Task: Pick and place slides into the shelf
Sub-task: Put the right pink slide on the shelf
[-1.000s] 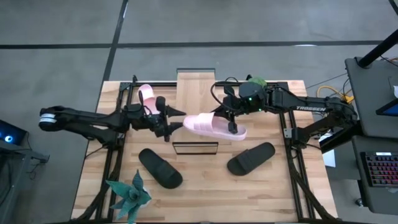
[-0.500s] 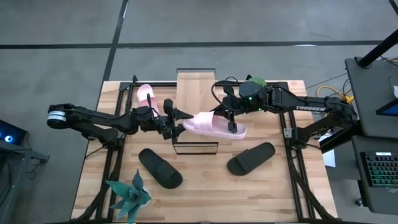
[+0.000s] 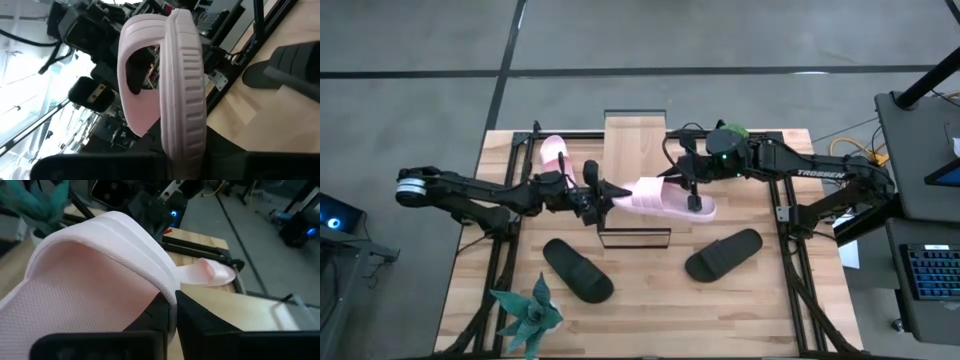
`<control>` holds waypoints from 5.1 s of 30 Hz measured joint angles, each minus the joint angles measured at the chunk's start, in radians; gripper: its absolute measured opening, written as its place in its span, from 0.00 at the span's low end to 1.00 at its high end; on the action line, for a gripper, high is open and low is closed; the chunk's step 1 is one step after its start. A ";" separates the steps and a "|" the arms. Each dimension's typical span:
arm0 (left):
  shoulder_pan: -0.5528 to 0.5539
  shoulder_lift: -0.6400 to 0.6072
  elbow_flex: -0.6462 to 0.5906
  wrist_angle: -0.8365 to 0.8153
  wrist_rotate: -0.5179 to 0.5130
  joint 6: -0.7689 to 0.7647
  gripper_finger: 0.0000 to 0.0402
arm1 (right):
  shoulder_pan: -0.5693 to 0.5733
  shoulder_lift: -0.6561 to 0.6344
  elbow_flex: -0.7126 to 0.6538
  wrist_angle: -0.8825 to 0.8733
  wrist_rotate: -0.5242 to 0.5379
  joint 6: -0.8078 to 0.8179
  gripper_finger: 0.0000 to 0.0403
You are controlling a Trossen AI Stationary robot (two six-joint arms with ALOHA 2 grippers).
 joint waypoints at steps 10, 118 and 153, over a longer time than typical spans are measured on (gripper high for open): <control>0.001 -0.025 -0.014 -0.020 -0.113 0.046 0.03 | 0.000 -0.002 0.036 -0.049 0.193 -0.262 0.34; 0.027 -0.804 -0.042 -0.556 -0.310 -0.615 0.57 | -0.389 0.826 0.906 -0.377 -0.217 -1.424 0.02; 0.027 -0.752 -0.052 -0.560 -0.310 -0.615 0.57 | -0.399 0.824 0.821 -0.281 -0.131 -1.384 0.26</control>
